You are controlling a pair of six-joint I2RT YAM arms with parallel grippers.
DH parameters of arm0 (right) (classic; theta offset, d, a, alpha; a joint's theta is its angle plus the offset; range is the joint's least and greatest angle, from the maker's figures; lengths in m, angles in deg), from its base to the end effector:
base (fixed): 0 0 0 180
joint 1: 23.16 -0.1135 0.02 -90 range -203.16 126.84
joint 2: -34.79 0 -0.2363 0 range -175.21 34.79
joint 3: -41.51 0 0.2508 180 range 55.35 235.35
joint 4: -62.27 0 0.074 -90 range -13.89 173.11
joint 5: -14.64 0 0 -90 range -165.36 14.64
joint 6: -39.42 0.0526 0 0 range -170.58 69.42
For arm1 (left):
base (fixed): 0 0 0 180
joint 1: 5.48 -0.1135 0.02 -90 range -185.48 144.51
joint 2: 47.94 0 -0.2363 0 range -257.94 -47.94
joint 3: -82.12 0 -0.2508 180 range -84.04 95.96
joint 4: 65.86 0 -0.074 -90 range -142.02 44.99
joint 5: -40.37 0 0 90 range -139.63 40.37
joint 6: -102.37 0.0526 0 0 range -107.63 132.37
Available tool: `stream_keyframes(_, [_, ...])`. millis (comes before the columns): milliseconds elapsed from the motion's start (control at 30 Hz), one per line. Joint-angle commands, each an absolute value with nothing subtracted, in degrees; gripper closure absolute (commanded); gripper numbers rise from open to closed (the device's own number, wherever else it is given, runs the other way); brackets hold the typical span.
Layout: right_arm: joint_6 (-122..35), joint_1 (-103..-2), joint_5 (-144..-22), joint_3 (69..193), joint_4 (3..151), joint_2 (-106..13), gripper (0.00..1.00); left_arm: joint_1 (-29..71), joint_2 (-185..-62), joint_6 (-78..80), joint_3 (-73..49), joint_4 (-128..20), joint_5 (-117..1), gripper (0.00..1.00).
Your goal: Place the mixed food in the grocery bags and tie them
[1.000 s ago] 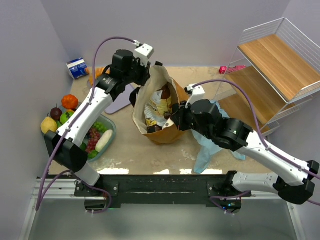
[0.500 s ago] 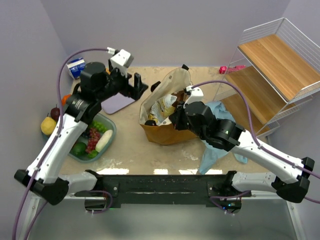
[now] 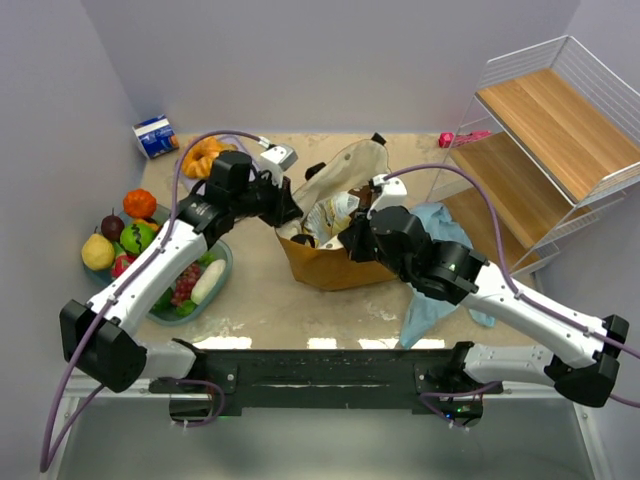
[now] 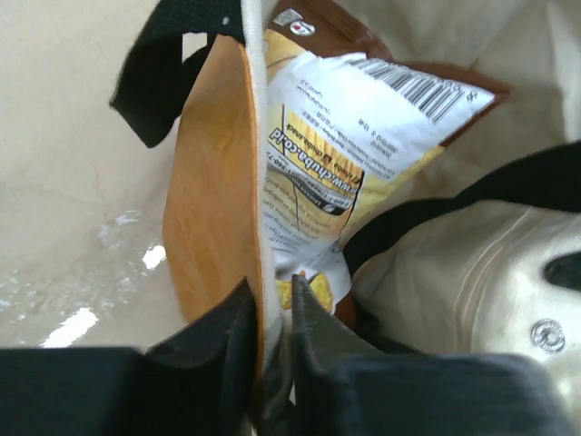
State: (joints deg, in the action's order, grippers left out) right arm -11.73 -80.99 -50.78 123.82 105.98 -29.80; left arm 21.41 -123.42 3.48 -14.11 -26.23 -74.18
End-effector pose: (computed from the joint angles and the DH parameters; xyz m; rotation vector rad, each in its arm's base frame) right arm 0.1607 0.2144 0.3499 -0.0618 2.0400 0.6514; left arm 0.2693 -0.1611 0.3150 0.5977 2.0887 -0.8187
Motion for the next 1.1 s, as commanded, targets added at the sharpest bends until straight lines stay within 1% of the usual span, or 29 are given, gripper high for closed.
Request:
stream_keyframes(0, [-12.7, -80.9, -48.6, 127.3, 102.0, -27.4, 1.0, 21.2, -125.1, 2.2, -9.2, -33.4, -74.5, 1.0])
stream_keyframes(100, [-14.2, -80.9, -48.6, 131.1, 102.8, -27.3, 1.0, 21.2, -125.0, 1.1, -4.2, -37.2, -74.1, 1.0])
stream_keyframes(167, [-14.8, -81.0, -49.5, 131.5, 101.7, -26.8, 1.0, 21.2, -125.1, 0.8, -2.2, -39.8, -73.2, 1.0])
stream_keyframes(267, [-15.1, -80.9, -49.8, 128.8, 99.2, -26.0, 1.0, 21.2, -126.1, 1.3, -0.2, -41.5, -69.9, 1.0])
stream_keyframes(367, [-14.5, -80.8, -47.5, 125.1, 98.0, -26.3, 1.0, 20.0, -129.7, 0.9, 2.1, -37.9, -66.2, 1.0])
stream_keyframes(467, [-14.0, -80.0, -46.3, 122.7, 98.2, -27.6, 1.0, 16.9, -133.2, -1.8, 1.5, -37.2, -66.8, 1.0])
stream_keyframes(533, [-13.8, -78.8, -46.9, 121.3, 97.6, -28.5, 1.0, 15.1, -134.4, -3.5, -1.0, -39.2, -67.7, 1.0])
stream_keyframes(667, [-12.9, -76.3, -48.9, 120.0, 96.4, -28.7, 1.0, 13.9, -135.6, -3.7, -3.6, -41.6, -69.7, 1.0])
stream_keyframes(800, [-13.3, -76.3, -50.7, 121.1, 94.4, -28.5, 1.0, 13.9, -136.3, -2.5, -3.2, -42.5, -69.8, 1.0])
stream_keyframes(867, [-14.3, -76.3, -54.8, 122.2, 93.5, -29.5, 1.0, 13.9, -135.9, -1.3, -2.6, -42.6, -68.7, 1.0])
stream_keyframes(933, [-15.9, -76.2, -57.7, 125.2, 95.5, -32.1, 1.0, 13.4, -135.4, -0.2, -1.6, -42.2, -68.5, 1.0])
stream_keyframes(1000, [-16.4, -76.3, -57.6, 128.2, 98.3, -33.7, 1.0, 12.3, -135.2, 0.1, -0.3, -41.4, -69.5, 1.0])
stream_keyframes(1033, [-17.1, -76.3, -56.8, 128.7, 100.0, -33.6, 0.93, 10.7, -135.4, -0.1, 0.2, -40.4, -71.1, 1.0])
stream_keyframes(1067, [-17.6, -76.2, -55.1, 129.1, 100.3, -33.4, 0.91, 9.8, -135.6, -0.2, 1.1, -40.0, -72.0, 1.0])
